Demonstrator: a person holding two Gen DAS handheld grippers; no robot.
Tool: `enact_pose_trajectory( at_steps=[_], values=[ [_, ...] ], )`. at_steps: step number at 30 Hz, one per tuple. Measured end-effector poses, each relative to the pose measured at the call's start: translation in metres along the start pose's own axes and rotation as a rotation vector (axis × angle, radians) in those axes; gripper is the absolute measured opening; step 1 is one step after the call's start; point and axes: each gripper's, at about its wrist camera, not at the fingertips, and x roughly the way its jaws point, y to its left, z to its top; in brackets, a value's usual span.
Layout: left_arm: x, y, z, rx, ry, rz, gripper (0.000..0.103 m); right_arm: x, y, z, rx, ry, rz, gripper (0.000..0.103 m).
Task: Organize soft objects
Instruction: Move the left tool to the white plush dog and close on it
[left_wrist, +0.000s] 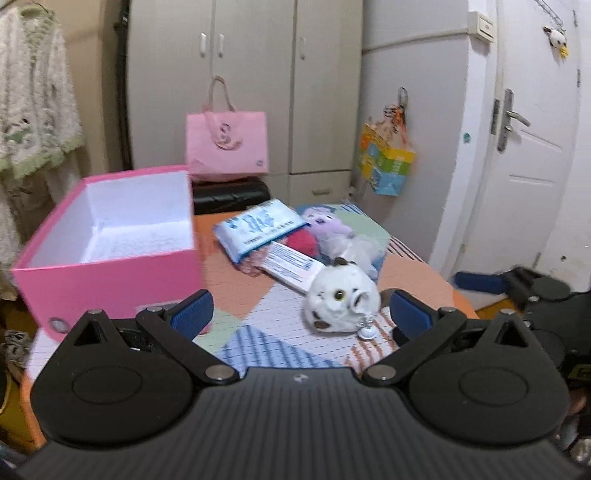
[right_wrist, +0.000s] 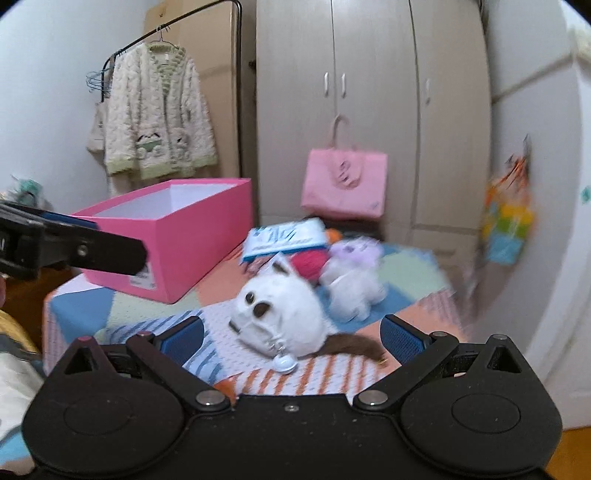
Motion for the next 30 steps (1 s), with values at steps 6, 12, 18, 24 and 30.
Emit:
enact_pose_trajectory(
  at_steps=[6,12,18,24,30],
  values=[
    [0.026,0.004,-0.003,-0.038,-0.035,-0.079,0.101,0.029,-0.011,-0.008,0.015,0.017,0.101,0.103],
    [0.068,0.005,-0.005,-0.045,0.024,-0.124,0.100,0.060,-0.015,-0.012,-0.007,0.020,0.140,0.103],
    [0.116,0.008,-0.013,-0.086,0.121,-0.215,0.100,0.091,-0.016,-0.014,-0.043,0.044,0.120,0.102],
    [0.135,0.006,-0.016,-0.098,0.109,-0.251,0.079,0.102,-0.019,-0.016,-0.042,0.048,0.159,0.079],
    [0.140,0.002,-0.018,-0.084,0.103,-0.217,0.069,0.101,-0.015,-0.020,-0.066,0.025,0.127,0.074]
  ],
)
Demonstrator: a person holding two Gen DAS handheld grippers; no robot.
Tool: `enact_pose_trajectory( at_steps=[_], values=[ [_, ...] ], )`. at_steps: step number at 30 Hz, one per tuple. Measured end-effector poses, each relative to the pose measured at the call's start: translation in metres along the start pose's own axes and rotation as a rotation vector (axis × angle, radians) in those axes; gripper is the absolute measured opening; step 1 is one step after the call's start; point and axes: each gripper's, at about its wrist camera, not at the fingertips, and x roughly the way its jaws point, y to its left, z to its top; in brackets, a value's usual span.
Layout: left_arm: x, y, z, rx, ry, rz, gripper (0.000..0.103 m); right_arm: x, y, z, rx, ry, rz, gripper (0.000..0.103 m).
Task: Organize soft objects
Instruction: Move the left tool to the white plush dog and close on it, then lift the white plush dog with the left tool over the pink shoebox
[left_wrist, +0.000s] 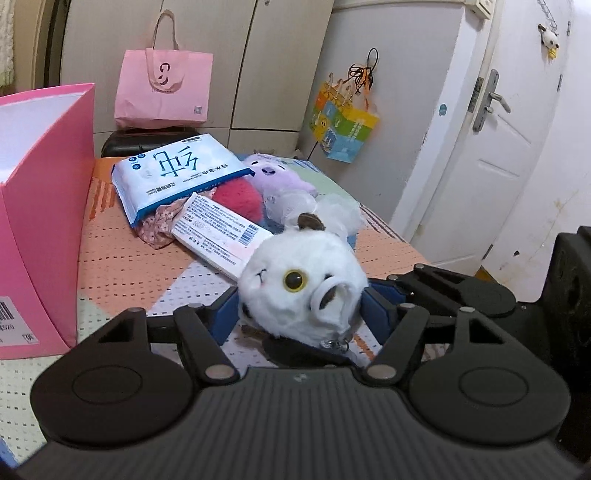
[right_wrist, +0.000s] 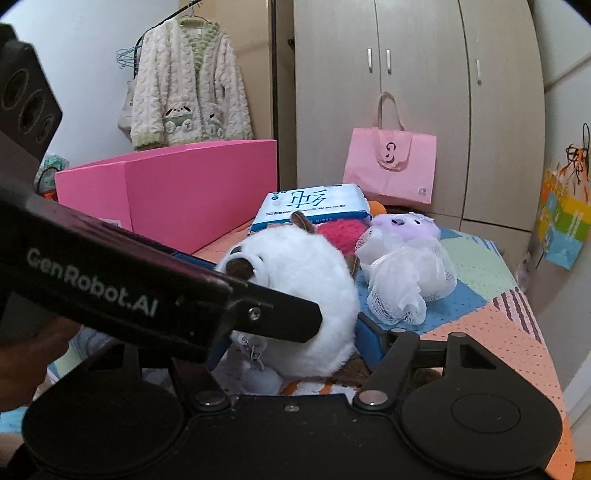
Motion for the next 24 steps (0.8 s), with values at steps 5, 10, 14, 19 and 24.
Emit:
enact_pose_trajectory(
  at_steps=[5,10,14,19,24],
  values=[
    [-0.002,-0.001,0.000,0.000,0.005,0.004,0.069,-0.001,0.003,0.002,-0.010,0.003,-0.014,0.073],
    [-0.009,0.002,0.003,-0.027,0.028,0.000,0.069,-0.004,0.009,0.006,-0.018,0.012,-0.012,0.073],
    [-0.019,0.000,0.006,-0.017,0.046,0.023,0.069,-0.007,0.018,0.010,-0.030,0.014,-0.010,0.073],
    [-0.038,0.002,0.010,-0.009,0.069,0.064,0.069,-0.009,0.028,0.020,-0.024,0.032,0.033,0.073],
    [-0.060,0.007,0.014,-0.010,0.082,0.089,0.069,-0.011,0.041,0.035,-0.020,0.061,0.087,0.073]
  ],
)
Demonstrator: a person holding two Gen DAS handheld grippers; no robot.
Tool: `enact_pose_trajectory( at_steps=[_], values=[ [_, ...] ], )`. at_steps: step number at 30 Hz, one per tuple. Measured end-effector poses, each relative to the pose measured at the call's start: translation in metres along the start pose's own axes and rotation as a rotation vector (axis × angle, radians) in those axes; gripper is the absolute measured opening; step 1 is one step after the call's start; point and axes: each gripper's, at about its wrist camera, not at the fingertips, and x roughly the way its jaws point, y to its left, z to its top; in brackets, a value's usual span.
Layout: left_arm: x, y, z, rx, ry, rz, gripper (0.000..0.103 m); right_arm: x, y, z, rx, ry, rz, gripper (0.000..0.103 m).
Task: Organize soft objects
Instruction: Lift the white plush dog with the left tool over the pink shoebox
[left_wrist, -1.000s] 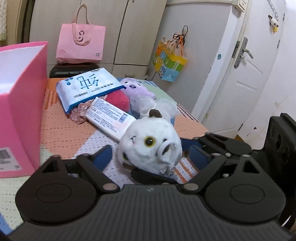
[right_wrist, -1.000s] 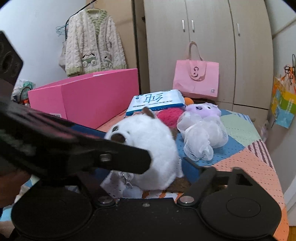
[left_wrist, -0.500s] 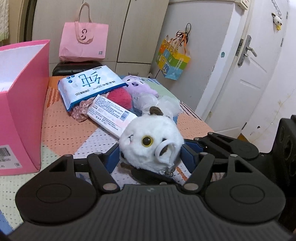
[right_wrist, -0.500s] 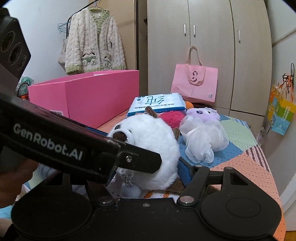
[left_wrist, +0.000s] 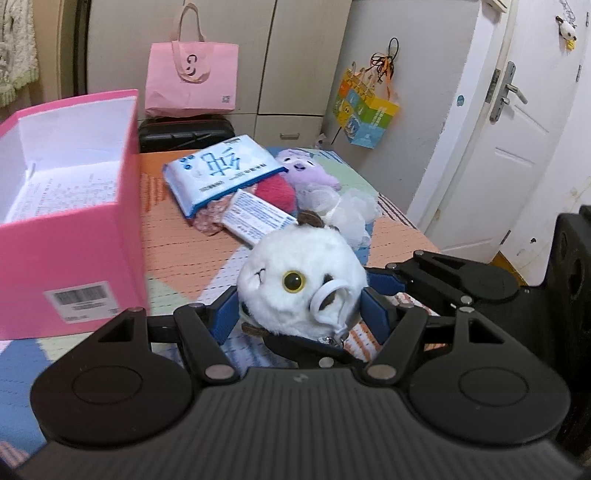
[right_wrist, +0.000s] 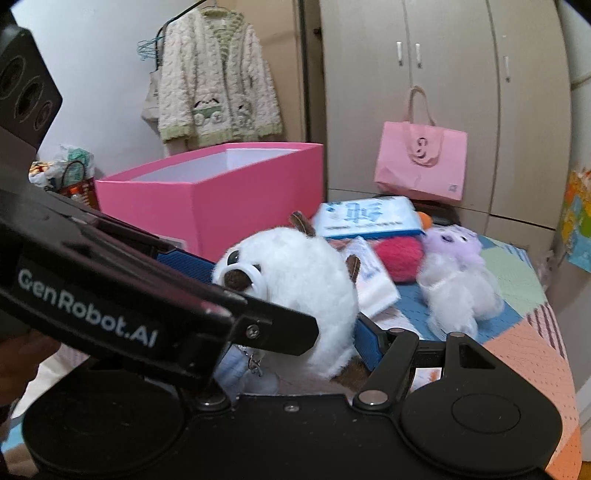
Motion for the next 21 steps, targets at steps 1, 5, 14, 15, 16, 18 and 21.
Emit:
enact_pose_trajectory(
  at_steps=[1,5,14,15,16,18,21],
  values=[
    [-0.005,0.002,0.001,-0.003,0.002,0.003,0.069,-0.001,0.003,0.003,-0.003,0.003,0.009,0.073],
    [-0.028,0.012,0.006,-0.017,0.010,0.009,0.069,-0.004,0.020,0.018,-0.016,0.017,0.048,0.073],
    [-0.068,0.037,0.012,-0.059,0.051,0.004,0.068,-0.006,0.055,0.051,-0.106,0.068,0.125,0.074],
    [-0.074,0.040,0.014,-0.058,0.053,0.003,0.068,-0.005,0.058,0.055,-0.112,0.076,0.134,0.074],
    [-0.078,0.043,0.015,-0.059,0.057,0.002,0.068,-0.005,0.062,0.060,-0.119,0.085,0.144,0.074],
    [-0.088,0.049,0.019,-0.063,0.072,-0.006,0.068,-0.004,0.070,0.069,-0.143,0.104,0.161,0.074],
    [-0.100,0.060,0.025,-0.080,0.089,-0.014,0.068,-0.004,0.081,0.083,-0.179,0.118,0.183,0.074]
  ],
)
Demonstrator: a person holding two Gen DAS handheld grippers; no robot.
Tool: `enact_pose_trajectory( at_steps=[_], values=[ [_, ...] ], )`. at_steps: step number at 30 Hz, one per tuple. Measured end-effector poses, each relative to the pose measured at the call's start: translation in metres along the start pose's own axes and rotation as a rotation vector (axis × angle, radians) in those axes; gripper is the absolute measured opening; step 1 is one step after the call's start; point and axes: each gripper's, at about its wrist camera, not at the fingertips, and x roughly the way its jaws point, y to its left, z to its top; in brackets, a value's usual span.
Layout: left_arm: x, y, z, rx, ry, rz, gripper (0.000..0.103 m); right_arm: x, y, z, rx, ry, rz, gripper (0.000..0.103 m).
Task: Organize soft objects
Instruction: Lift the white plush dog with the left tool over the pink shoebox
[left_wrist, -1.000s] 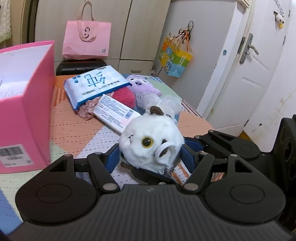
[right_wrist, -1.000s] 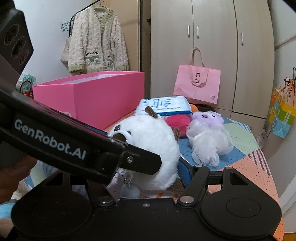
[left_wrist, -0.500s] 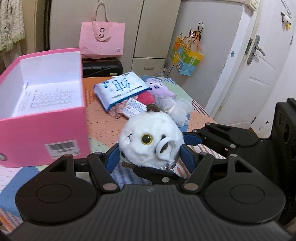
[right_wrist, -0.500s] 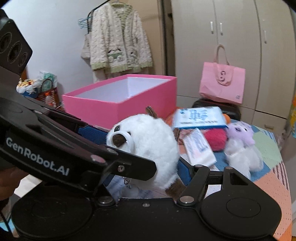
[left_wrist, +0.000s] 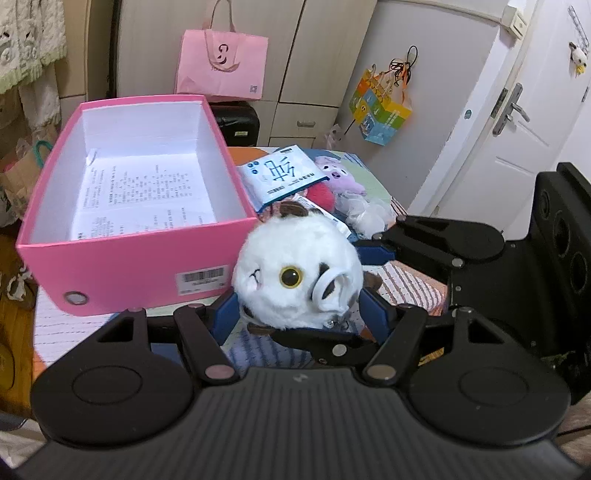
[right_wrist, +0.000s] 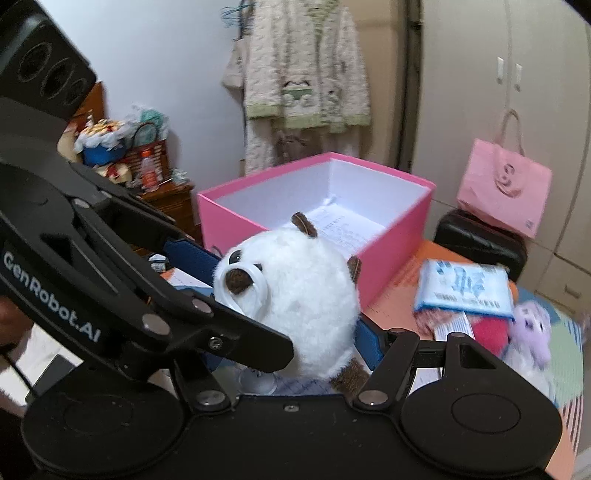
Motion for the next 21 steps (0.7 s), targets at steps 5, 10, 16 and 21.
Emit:
enact_pose_trajectory(
  at_steps=[5,10,16,21],
  values=[
    [-0.020,0.018,0.012,-0.041,-0.029,0.002,0.068,0.008,0.005,0.030,-0.023,-0.004,0.049,0.074],
    [-0.026,0.042,0.036,-0.081,-0.073,0.010,0.068,0.025,-0.003,0.060,-0.005,-0.019,0.078,0.074],
    [-0.016,0.065,0.069,-0.061,-0.171,0.064,0.069,0.057,-0.029,0.092,0.039,-0.062,0.087,0.074],
    [0.010,0.088,0.092,-0.059,-0.185,0.095,0.069,0.092,-0.048,0.103,0.047,-0.052,0.087,0.074]
  ],
)
